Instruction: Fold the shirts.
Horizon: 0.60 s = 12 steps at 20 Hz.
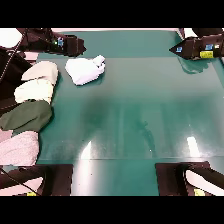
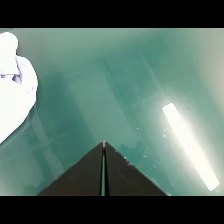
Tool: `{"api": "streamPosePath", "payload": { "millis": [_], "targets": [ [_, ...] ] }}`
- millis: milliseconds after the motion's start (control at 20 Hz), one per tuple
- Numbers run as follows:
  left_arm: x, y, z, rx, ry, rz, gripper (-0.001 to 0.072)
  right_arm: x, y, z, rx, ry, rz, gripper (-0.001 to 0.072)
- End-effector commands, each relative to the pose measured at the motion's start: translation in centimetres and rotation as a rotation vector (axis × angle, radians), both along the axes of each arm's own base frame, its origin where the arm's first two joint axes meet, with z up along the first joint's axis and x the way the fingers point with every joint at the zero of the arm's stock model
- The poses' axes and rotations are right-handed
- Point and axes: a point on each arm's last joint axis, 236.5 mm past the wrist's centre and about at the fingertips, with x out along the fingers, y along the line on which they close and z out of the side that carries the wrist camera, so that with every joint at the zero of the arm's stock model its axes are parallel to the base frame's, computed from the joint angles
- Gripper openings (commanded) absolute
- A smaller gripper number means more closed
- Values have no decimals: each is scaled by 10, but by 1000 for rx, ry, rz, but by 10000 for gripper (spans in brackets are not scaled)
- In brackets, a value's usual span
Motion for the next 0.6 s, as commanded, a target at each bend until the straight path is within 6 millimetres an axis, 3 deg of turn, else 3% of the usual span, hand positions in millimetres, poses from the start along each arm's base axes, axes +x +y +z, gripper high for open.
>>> {"api": "streamPosePath", "payload": {
  "millis": [0,400,500,550],
  "targets": [
    [0,0,0,0,0,0,25,0,0,0,0,0,-1,19],
    [0,0,0,-1,-1,1,25,0,0,0,0,0,-1,20],
    [10,1,10,-16,-55,23,26,0,0,0,0,0,-1,20],
    [21,6,17,9,-123,35,196,0,0,0,0,0,-1,19]
  ]
}}
